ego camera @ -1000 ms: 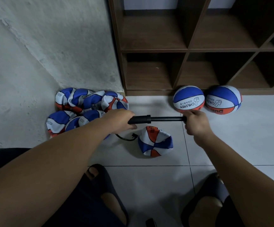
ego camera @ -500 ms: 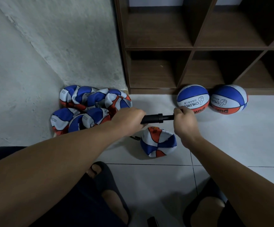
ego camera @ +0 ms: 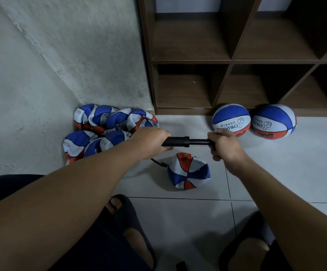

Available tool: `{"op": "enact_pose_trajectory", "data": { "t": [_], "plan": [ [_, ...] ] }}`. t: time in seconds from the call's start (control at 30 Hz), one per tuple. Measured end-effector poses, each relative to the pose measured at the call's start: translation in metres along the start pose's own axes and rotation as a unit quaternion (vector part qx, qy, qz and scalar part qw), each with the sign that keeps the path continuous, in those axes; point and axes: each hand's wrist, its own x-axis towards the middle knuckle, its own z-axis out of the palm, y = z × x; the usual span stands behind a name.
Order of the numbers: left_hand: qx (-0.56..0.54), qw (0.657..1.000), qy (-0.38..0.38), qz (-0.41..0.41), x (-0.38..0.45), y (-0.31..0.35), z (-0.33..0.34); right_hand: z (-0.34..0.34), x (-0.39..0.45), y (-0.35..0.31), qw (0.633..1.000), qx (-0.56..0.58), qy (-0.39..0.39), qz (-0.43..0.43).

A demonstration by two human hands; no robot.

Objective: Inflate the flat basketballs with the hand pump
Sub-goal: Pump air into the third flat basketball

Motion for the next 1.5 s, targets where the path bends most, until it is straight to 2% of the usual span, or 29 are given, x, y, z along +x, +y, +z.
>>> {"op": "enact_pose_trajectory", "data": {
  "t": [0.13, 0.27, 0.33, 0.43, 0.53, 0.73, 1.0, 1.17, 1.33, 1.5],
  "plan": [
    [-0.013, 0.999, -0.035, -0.024, -0.002, -0.023, -0.001, -0.032, 0.006, -0.008, 0.999, -0.018, 0.034, 0.000],
    [-0.035, 0.997, -0.064, -0.036, -0.004, -0.016, 0.000, -0.030, 0.006, -0.003, 0.997, -0.037, 0.046, 0.053],
    [-0.031, 0.997, -0.056, -0.051, -0.003, -0.006, -0.001, -0.015, 0.003, 0.003, 0.997, -0.044, 0.032, 0.063],
    [0.006, 0.998, -0.044, -0.047, -0.003, 0.009, -0.001, 0.008, -0.006, 0.012, 0.995, -0.096, 0.021, 0.018],
    [0.021, 0.999, -0.025, -0.043, -0.003, 0.019, 0.002, 0.022, -0.007, 0.017, 0.998, -0.040, 0.052, 0.002],
    [0.079, 0.997, 0.013, -0.002, 0.005, 0.024, -0.004, 0.040, -0.009, 0.021, 0.998, -0.020, 0.064, -0.011],
    [0.083, 0.996, 0.032, -0.004, 0.009, 0.031, -0.004, 0.047, -0.005, 0.011, 0.995, -0.069, 0.066, -0.027],
    [0.065, 0.997, 0.035, -0.004, 0.006, 0.025, 0.000, 0.042, -0.001, 0.010, 0.996, -0.075, 0.044, 0.003],
    [0.066, 0.996, 0.051, -0.029, 0.005, 0.002, -0.002, 0.019, 0.011, 0.003, 0.995, -0.063, 0.082, -0.006],
    [0.032, 0.997, 0.034, -0.058, 0.002, -0.022, 0.002, -0.017, 0.015, -0.008, 0.991, -0.016, 0.134, 0.023]
  ]
}}
